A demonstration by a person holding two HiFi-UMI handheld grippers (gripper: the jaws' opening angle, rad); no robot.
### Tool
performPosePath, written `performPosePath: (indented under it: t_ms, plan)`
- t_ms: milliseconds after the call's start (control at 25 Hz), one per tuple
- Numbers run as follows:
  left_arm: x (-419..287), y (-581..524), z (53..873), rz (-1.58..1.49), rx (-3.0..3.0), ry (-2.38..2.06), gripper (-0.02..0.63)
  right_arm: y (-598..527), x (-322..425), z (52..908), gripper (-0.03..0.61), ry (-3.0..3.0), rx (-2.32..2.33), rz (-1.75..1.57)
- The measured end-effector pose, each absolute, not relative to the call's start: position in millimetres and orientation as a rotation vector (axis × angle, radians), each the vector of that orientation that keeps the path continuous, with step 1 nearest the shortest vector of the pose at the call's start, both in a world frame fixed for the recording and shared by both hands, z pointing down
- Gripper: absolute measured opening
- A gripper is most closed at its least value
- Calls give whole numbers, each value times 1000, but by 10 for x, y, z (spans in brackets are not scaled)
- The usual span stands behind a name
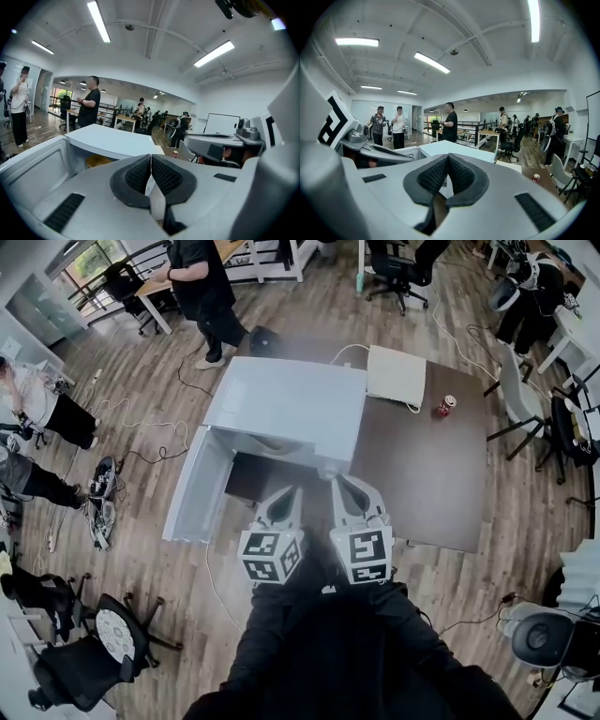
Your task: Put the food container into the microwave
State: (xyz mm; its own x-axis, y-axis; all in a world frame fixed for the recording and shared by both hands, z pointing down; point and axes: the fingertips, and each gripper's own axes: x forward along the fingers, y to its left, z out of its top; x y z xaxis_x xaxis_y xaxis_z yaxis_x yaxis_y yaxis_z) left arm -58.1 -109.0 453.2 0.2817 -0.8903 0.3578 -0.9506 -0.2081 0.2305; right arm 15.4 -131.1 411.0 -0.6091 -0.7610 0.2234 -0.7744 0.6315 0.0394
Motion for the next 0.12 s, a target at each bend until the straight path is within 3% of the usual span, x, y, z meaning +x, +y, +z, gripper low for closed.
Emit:
performPosePath:
  t_ms: [120]
  plan:
    - [-611,-1079,4532,203,2156,-1657,34,-1306,122,4107,23,-2634,1260,91]
